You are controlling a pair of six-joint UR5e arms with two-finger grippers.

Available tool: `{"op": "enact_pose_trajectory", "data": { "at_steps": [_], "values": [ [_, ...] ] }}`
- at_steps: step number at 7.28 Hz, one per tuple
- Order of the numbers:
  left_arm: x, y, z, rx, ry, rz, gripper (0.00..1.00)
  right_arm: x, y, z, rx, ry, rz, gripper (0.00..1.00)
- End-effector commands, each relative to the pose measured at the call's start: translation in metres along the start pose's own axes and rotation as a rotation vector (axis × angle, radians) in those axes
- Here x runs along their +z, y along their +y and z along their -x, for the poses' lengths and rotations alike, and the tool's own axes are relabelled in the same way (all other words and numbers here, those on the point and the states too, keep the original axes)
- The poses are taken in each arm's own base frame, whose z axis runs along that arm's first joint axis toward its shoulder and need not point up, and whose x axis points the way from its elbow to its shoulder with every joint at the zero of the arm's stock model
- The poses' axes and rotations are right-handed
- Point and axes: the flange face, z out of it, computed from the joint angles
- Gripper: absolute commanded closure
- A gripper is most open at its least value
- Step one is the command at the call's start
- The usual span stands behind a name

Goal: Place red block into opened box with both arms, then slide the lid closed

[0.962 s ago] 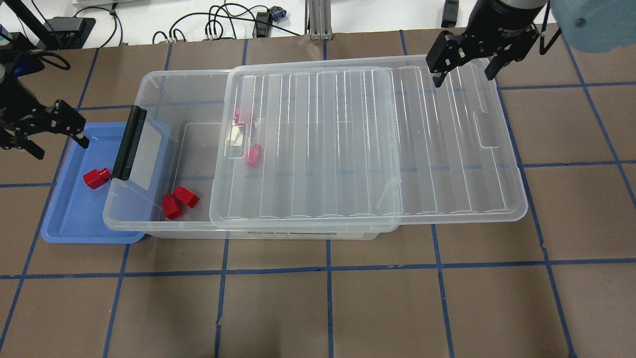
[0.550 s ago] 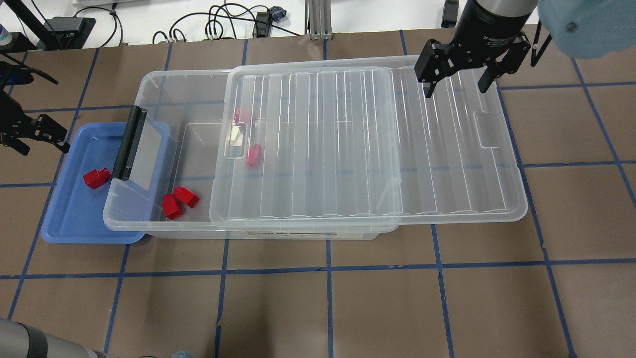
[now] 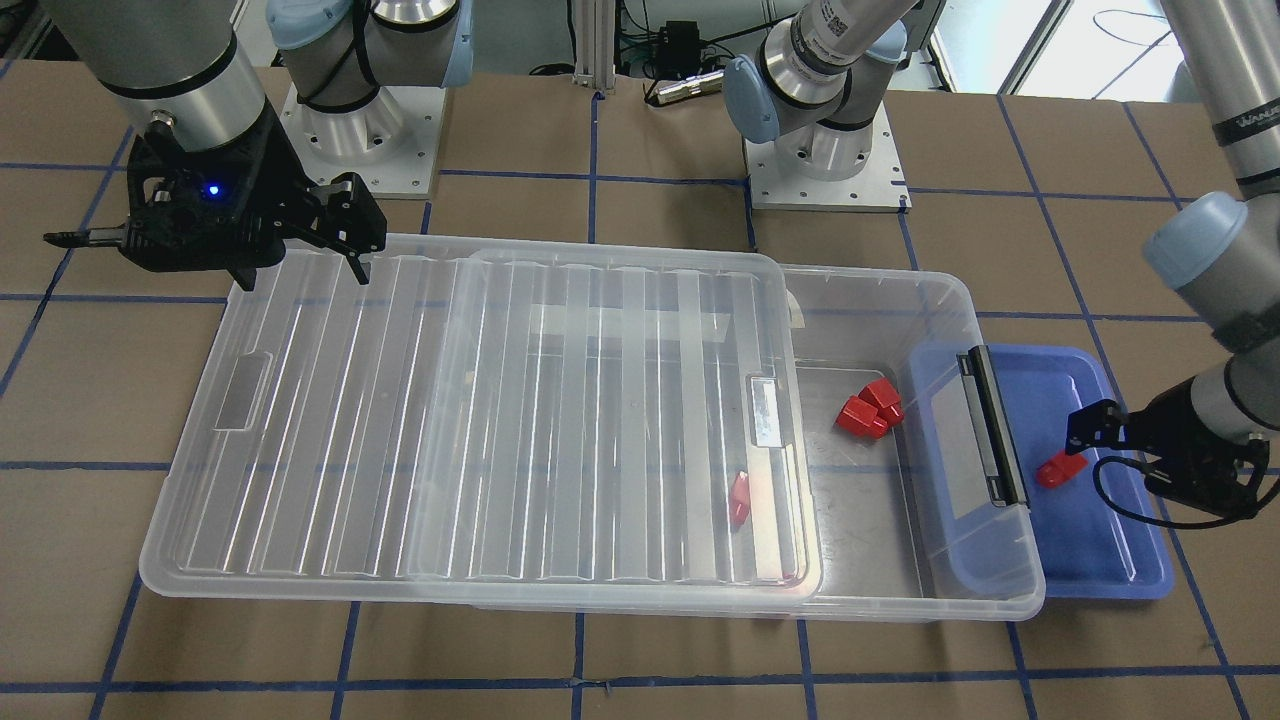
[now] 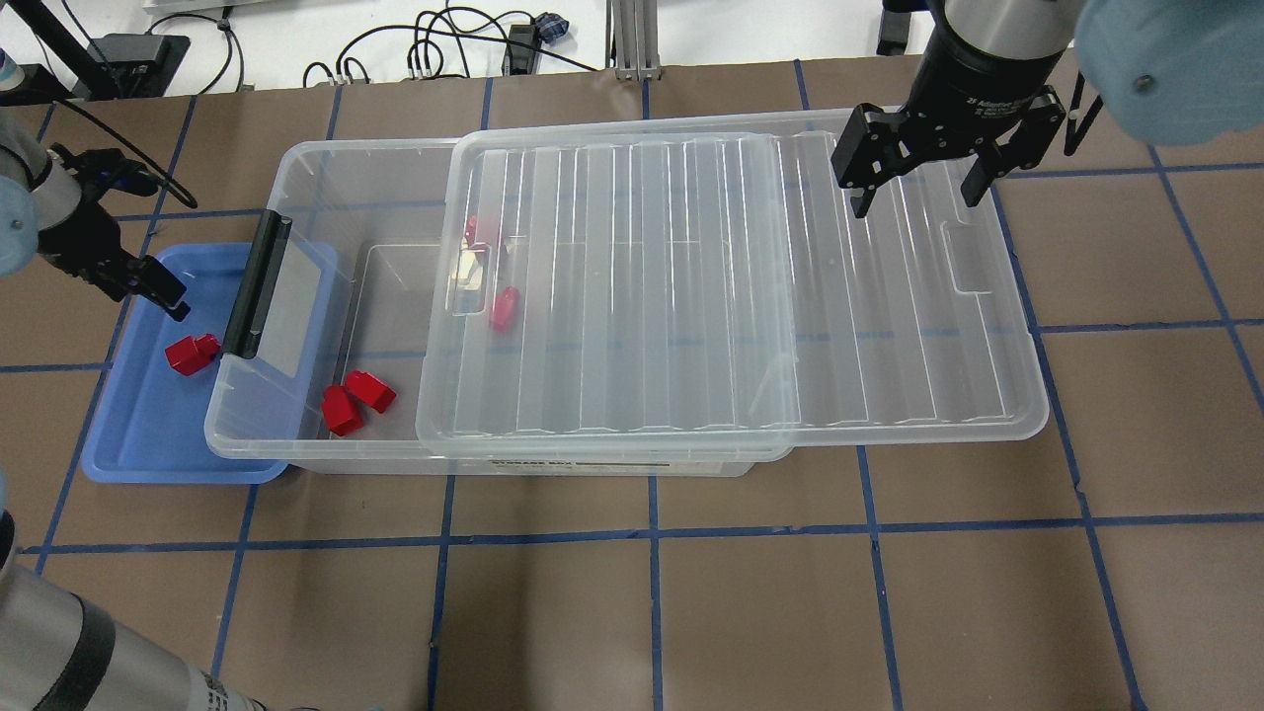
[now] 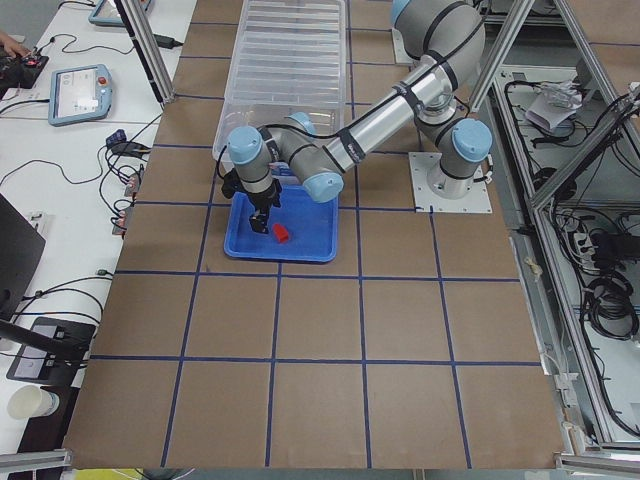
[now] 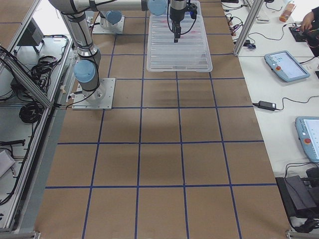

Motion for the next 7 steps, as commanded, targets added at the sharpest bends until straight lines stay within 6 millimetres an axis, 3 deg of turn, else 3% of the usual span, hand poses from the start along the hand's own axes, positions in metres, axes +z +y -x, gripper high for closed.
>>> {"op": "enact_pose_trajectory", "data": {
  "at_steps": [1, 3, 4, 5, 7],
  "values": [
    [0.015, -0.022, -0.002, 0.102, -0.059, -0.052, 0.00, -0.001, 0.001, 0.000, 0.000, 0.005, -0.002, 0.00],
    [0.029, -0.019, 0.000, 0.199, -0.041, -0.024, 0.00, -0.001, 0.001, 0.000, 0.000, 0.005, -0.002, 0.00],
    [0.033, -0.003, 0.003, 0.216, -0.024, -0.011, 0.00, -0.001, 0.001, 0.000, 0.000, 0.005, -0.002, 0.00],
    [0.052, 0.019, 0.005, 0.220, 0.025, 0.002, 0.00, -0.001, 0.001, 0.000, -0.002, 0.005, -0.002, 0.00],
    [0.069, 0.042, -0.021, 0.371, 0.071, 0.022, 0.00, -0.001, 0.001, 0.000, 0.000, 0.005, -0.002, 0.00]
  ]
}}
